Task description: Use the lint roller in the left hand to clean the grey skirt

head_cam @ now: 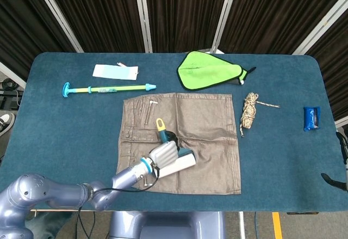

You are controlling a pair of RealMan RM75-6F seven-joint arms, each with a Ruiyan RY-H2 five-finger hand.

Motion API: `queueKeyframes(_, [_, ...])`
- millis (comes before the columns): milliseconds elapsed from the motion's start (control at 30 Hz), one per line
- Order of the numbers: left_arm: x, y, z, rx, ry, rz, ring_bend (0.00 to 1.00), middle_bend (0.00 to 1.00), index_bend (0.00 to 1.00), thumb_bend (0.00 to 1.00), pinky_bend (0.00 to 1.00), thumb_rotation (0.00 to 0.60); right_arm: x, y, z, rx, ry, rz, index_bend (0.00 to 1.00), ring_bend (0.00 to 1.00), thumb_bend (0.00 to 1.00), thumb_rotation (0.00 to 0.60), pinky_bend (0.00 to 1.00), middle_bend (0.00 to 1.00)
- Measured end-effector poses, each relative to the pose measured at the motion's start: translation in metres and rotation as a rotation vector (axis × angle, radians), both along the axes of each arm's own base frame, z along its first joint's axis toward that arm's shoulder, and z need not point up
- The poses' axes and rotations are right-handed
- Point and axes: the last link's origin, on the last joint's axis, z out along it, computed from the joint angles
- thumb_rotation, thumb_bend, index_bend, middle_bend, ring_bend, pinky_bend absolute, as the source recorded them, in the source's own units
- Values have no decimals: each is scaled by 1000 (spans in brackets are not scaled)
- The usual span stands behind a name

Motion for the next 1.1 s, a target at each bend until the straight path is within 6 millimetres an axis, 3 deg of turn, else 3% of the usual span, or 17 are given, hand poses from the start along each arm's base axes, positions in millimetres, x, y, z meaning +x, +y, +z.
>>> queueKeyframes(333, [-28, 24, 27, 80, 36, 46, 378, 485, 654, 957, 434, 600, 2, 1, -1, 1, 5, 3, 0, 0, 0, 600, 0, 0])
queueKeyframes(500, [-56, 42, 53, 139, 41, 116, 378, 485, 655, 955, 433, 600, 2, 1, -2, 1, 7, 5, 0, 0, 0, 600, 0, 0])
queueKeyframes(1100, [-126, 58, 100, 237, 44, 273, 376, 485, 654, 957, 432, 600, 4, 2, -5, 10, 10, 6, 0, 0, 0, 600, 0, 0])
